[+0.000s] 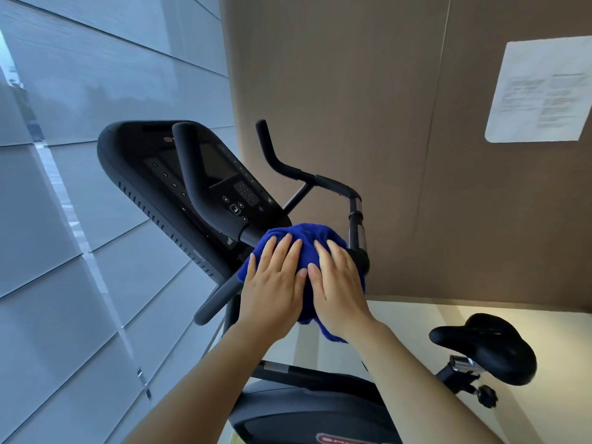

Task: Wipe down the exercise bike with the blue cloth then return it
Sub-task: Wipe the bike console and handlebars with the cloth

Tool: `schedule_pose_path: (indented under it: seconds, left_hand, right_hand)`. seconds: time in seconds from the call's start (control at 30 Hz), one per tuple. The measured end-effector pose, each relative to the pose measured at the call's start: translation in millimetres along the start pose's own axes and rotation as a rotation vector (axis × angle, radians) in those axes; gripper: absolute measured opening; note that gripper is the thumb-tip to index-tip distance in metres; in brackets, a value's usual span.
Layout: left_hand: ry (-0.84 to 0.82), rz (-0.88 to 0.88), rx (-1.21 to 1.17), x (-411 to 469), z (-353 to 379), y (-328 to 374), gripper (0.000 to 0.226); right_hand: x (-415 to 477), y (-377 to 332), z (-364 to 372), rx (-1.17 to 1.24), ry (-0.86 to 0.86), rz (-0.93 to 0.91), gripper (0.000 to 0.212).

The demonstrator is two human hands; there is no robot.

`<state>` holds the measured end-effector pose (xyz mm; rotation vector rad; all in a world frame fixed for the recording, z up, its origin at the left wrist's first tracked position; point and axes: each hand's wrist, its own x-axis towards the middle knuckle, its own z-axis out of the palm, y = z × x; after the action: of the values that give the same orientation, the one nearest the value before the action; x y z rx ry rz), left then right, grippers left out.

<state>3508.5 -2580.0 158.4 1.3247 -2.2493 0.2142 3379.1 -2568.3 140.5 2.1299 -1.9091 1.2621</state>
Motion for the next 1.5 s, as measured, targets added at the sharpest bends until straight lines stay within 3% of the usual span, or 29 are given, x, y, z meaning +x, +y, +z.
schedule_pose_path:
  seconds: [0.2, 0.33, 0.47, 0.63, 0.83, 1.0, 1.27, 1.5]
  left_hand:
    - [0.119, -0.054, -0.117, 13.0, 0.2, 14.6, 0.045]
    - [0.138, -0.098, -0.011, 34.2, -0.5, 32.1, 0.048]
    - [0.066, -0.163, 0.112, 58.9, -0.3, 49.1, 0.036]
    - [0.063, -0.248, 0.224, 64.9, 3.6, 66.9, 0.033]
    - [0.140, -0.325, 0.269, 40.6, 17.7, 95.0, 0.049]
    - [0.124, -0.376, 0.304, 28.5, 25.7, 114.8, 0.055]
    - [-0.033, -0.444, 0.395, 70.3, 21.9, 107.5, 0.039]
    - [0.049, -0.422, 0.456, 48.1, 28.7, 128.3, 0.045]
  right_hand:
    - [14.8, 9.7, -3.6, 0.122, 0.044, -0.063, 0.053]
    - [32.6, 23.9, -14.0, 0.277, 0.016, -0.079, 0.039]
    - [55.5, 39.2, -26.9, 0.363, -0.120, -0.117, 0.025]
    - [73.6, 59.7, -36.2, 0.324, -0.187, -0.256, 0.027]
    - [60.6, 96.5, -43.0, 0.339, -0.105, -0.446, 0.029]
    - [44.5, 124.0, -43.4, 0.428, -0.235, -0.520, 0.043]
    - [78.2, 108.4, -45.8, 0.608, -0.401, -0.387, 0.037]
    - [57.7, 117.9, -61.7, 0.633, -0.273, -0.365, 0.033]
